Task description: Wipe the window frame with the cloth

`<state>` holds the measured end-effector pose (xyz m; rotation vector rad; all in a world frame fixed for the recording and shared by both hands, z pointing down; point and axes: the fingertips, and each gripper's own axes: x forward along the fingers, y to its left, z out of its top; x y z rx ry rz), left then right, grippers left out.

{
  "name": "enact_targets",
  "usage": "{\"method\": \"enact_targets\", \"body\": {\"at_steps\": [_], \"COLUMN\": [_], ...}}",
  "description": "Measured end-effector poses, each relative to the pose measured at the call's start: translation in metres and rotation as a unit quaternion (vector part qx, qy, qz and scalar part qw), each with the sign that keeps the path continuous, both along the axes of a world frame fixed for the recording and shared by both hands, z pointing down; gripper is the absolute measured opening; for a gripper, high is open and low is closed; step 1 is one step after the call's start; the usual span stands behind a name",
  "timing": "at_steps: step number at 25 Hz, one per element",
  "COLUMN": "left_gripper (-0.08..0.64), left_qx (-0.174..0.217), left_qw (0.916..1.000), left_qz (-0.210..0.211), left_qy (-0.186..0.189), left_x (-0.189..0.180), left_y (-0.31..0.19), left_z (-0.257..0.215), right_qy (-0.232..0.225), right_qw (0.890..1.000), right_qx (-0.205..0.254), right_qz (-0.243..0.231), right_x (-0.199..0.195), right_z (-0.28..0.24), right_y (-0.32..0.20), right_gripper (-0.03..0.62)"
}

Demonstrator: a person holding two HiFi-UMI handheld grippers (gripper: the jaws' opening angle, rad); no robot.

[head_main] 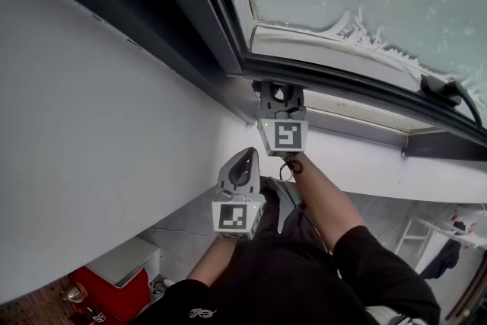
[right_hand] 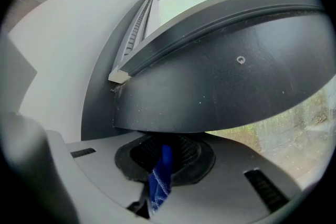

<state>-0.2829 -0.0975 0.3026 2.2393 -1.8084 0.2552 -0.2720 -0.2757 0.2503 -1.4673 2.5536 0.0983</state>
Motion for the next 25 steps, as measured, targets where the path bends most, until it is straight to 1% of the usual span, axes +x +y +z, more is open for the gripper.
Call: {"method": "enact_targets", "body": {"at_steps": [5,12,21,25], "left_gripper": [0.004,0.004,0.004,0.003], "left_qx": [-0.003,-0.006,-0.001,-0.003], "left_qw": [1.0,0.9999,0.9995,0.9995], "left_qz": [0.005,0.013,0.03,0.031], "left_qy": [0.008,0.003,-0.006,-0.004], "left_x": [0.007,0.016,0.033,0.038], "left_y": [-0.001,-0.005,-0.007,-0.006], "left_z": [-0.002,0.001,-0.003,-0.003], "right_qy": [0.005,0.011,0.013,0.012], "right_qw": [1.0,1.0,1.0,1.0], "right_qx": [-0.002,0.002,-0.004,-0.006], "right_qz": [0.005,0.009,0.019,0.028], "right_x": [0.005,0.017,0.034,0.042], "right_z": [0.001,0.0,0.001,0.003], "right_y": [0.001,0.001,0.002,0.002], "right_gripper": [0.021,0.021,0.021,0.021]}}
